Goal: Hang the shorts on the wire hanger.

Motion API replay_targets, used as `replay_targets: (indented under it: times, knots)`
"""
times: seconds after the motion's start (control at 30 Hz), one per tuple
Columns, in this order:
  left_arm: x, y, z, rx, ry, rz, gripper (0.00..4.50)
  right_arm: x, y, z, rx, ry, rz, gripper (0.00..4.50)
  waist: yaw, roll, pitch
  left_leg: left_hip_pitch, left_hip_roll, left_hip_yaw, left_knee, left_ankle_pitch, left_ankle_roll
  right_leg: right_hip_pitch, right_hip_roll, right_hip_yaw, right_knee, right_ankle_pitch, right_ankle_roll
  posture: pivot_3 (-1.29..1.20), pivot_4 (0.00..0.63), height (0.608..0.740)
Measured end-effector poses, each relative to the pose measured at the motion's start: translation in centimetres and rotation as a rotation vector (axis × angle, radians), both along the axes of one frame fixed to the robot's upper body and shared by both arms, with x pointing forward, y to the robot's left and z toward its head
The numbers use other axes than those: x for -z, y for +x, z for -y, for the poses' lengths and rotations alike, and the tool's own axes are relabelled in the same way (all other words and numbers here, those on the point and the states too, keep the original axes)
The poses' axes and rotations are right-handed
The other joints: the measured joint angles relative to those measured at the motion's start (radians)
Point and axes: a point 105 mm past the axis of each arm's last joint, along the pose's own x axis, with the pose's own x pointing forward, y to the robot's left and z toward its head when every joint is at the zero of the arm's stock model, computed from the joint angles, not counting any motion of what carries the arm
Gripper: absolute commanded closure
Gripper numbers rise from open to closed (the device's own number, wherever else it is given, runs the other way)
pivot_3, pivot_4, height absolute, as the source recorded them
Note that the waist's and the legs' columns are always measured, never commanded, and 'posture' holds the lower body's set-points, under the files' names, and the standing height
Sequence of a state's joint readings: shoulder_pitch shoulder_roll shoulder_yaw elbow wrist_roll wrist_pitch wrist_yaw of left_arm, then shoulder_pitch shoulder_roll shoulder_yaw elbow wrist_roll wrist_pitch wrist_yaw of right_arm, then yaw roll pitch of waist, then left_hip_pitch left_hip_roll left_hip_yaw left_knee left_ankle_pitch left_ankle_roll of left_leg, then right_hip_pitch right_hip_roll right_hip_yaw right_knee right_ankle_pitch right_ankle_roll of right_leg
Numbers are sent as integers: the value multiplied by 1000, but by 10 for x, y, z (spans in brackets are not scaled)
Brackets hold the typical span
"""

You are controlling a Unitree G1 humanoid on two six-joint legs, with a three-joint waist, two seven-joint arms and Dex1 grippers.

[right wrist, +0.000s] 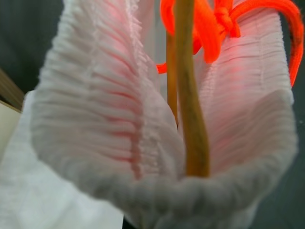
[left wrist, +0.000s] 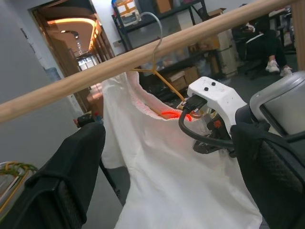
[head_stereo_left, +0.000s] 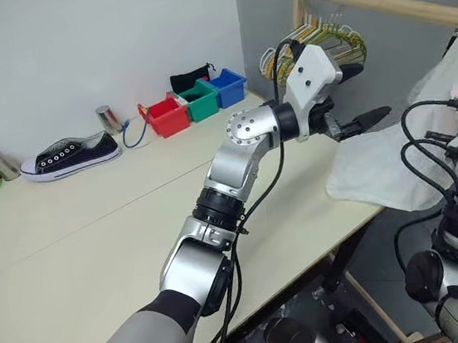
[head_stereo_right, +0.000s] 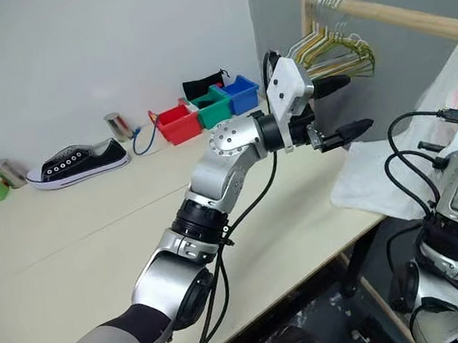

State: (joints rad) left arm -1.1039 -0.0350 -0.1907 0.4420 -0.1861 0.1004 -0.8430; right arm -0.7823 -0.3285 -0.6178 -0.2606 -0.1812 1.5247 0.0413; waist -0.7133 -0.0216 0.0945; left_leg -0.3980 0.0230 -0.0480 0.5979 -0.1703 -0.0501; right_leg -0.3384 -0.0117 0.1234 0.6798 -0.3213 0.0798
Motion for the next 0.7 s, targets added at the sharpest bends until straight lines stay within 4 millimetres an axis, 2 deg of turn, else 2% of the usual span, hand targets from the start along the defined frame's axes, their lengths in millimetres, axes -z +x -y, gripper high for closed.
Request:
replay_targets:
  times: [0.13, 0.27, 0.33, 0.4, 0.57, 0.7]
  knots:
    - [0, 0, -2, -9, 3, 7, 35, 11, 2, -4, -15, 53, -47, 4500, 7, 0, 0, 0, -1, 0, 0, 0, 0, 0, -1, 0, 0, 0, 0, -512, 17, 740]
    - [-2, -1, -4, -14, 4, 19, 35, 12, 1, -1, -6, 59, -51, 4500, 15, 0, 0, 0, -4, 0, 0, 0, 0, 0, -4, 0, 0, 0, 2, -512, 17, 740]
    - [-2, -1, -4, -15, 5, 21, 0, 13, 0, -1, -2, 66, -59, 3973, 19, 0, 0, 0, -6, -1, 0, 0, 0, 0, -6, 0, 0, -1, 3, -513, 17, 740]
    - [-2, -1, -4, -16, 8, 15, 0, 14, 0, -4, -7, 76, -68, 3754, 22, 0, 0, 0, -9, -1, 0, 0, 0, 1, -8, 0, 0, -1, 5, -512, 18, 740]
    - [-2, -1, -4, -17, 8, 16, 0, 10, 2, -16, -45, 64, -50, 2535, 24, 0, 0, 0, -12, -1, 0, 0, 0, 2, -11, 0, -1, -2, 7, -509, 13, 740]
    - [-2, -1, -4, -19, 9, 18, 0, 8, -4, -15, -55, -50, -77, 1627, 30, 0, 0, 0, -12, -2, 0, 0, 0, 2, -11, 0, -1, -2, 8, -508, 10, 740]
